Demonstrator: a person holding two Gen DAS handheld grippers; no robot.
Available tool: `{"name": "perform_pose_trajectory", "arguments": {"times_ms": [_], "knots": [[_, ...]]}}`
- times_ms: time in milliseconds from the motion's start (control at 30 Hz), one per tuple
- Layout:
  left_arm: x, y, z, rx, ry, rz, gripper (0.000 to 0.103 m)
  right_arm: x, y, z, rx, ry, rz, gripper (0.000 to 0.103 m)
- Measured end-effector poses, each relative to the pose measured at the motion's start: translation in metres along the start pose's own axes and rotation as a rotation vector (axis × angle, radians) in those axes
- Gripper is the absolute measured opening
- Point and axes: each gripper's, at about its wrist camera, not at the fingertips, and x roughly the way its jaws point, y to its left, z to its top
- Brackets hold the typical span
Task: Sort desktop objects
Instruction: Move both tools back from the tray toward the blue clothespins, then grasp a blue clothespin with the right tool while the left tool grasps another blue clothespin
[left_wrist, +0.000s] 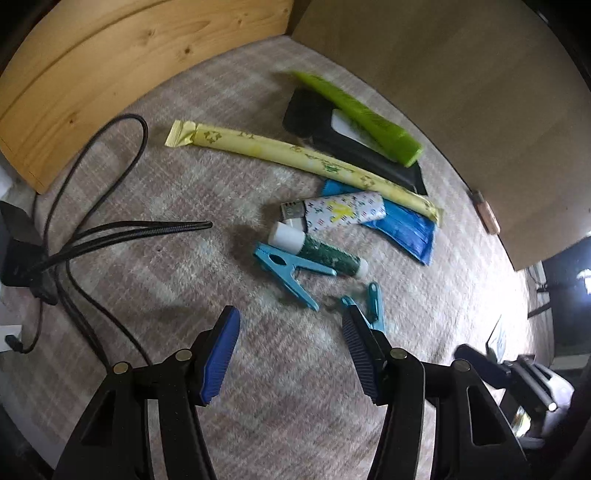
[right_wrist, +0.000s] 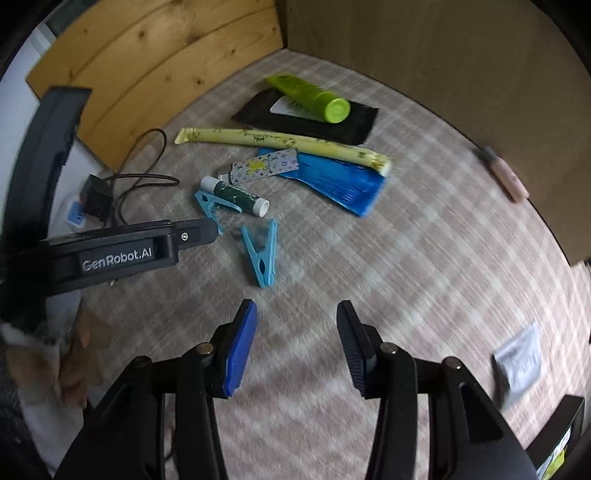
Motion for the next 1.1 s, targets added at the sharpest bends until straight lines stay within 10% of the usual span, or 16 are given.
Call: {"name": "perform_pose_trajectory", "arguments": {"times_ms": [300, 733, 1100], "knots": [[0.016, -0.006, 0.009, -0.019, 0.002, 0.010, 0.054, 0.027, 0.005, 0.020, 0.002, 0.015, -0.022, 0.037], [0.022, -0.029, 0.001, 0.108, -0.046, 0.171, 0.030, 0.044, 0.025, 0.029, -0.047, 0.001, -0.057, 0.024], [0.016, -0.015, 0.000, 0.120, -0.062, 0.160, 0.004, 0.045, 0.032, 0.026, -0.071, -0.001, -0.049, 0.004]]}}
